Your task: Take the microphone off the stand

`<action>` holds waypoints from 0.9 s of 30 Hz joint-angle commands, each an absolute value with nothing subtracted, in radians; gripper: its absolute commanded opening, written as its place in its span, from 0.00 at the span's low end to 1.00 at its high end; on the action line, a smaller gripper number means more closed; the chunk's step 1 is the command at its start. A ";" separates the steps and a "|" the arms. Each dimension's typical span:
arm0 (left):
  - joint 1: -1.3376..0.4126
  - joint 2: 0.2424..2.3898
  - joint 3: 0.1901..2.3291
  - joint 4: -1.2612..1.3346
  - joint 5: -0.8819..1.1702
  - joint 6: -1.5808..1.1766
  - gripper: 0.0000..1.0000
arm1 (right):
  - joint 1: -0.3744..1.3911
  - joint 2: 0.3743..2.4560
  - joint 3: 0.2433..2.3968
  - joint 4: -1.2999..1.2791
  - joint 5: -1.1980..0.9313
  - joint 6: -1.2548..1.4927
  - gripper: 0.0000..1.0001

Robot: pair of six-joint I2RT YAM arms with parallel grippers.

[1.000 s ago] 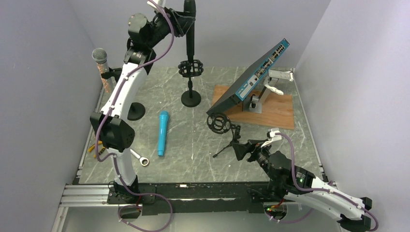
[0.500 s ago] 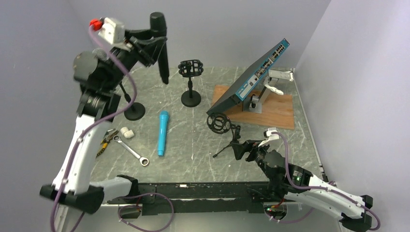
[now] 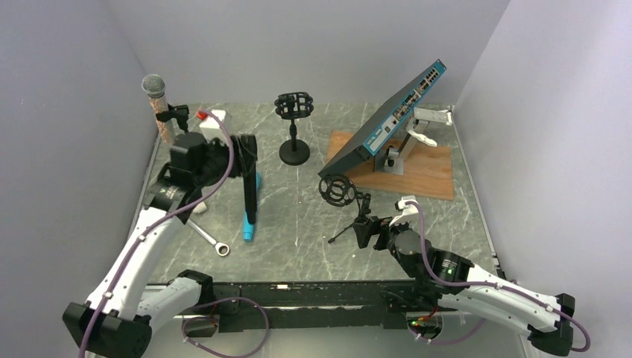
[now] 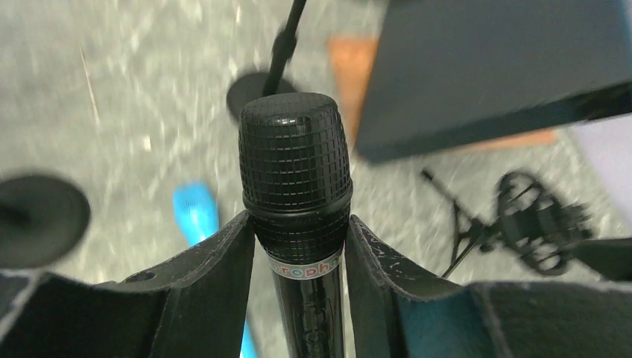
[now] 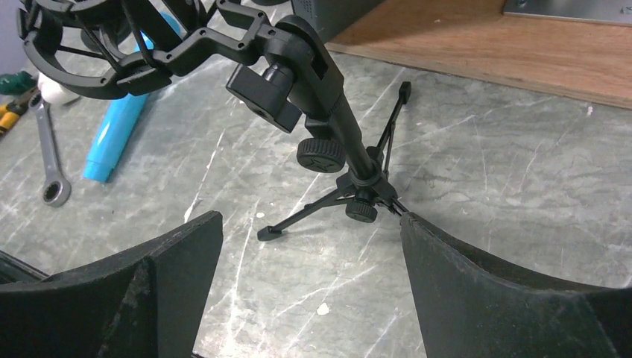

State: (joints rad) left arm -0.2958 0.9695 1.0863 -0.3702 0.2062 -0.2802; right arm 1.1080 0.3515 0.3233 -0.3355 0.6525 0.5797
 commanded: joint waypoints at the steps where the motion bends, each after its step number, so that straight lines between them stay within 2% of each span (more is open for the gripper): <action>1: -0.296 0.978 0.971 -0.399 0.137 -0.330 0.00 | 1.112 0.372 0.361 -0.299 0.661 0.583 0.91; 6: -0.295 1.140 0.988 -0.453 0.072 -0.274 0.00 | 1.112 0.366 0.358 -0.304 0.660 0.594 0.91; 14: -0.288 1.450 1.056 -0.415 0.237 -0.368 0.00 | 1.112 0.367 0.357 -0.301 0.670 0.591 0.91; 19: -0.288 1.631 1.150 -0.455 0.216 -0.393 0.00 | 1.112 0.362 0.357 -0.304 0.663 0.592 0.91; 27: -0.288 1.779 1.162 -0.421 0.243 -0.393 0.00 | 1.113 0.337 0.345 -0.293 0.658 0.587 0.91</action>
State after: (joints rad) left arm -0.2893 1.7531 1.1400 -0.4530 0.2020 -0.3824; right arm 1.1080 0.3515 0.3241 -0.3359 0.6529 0.5873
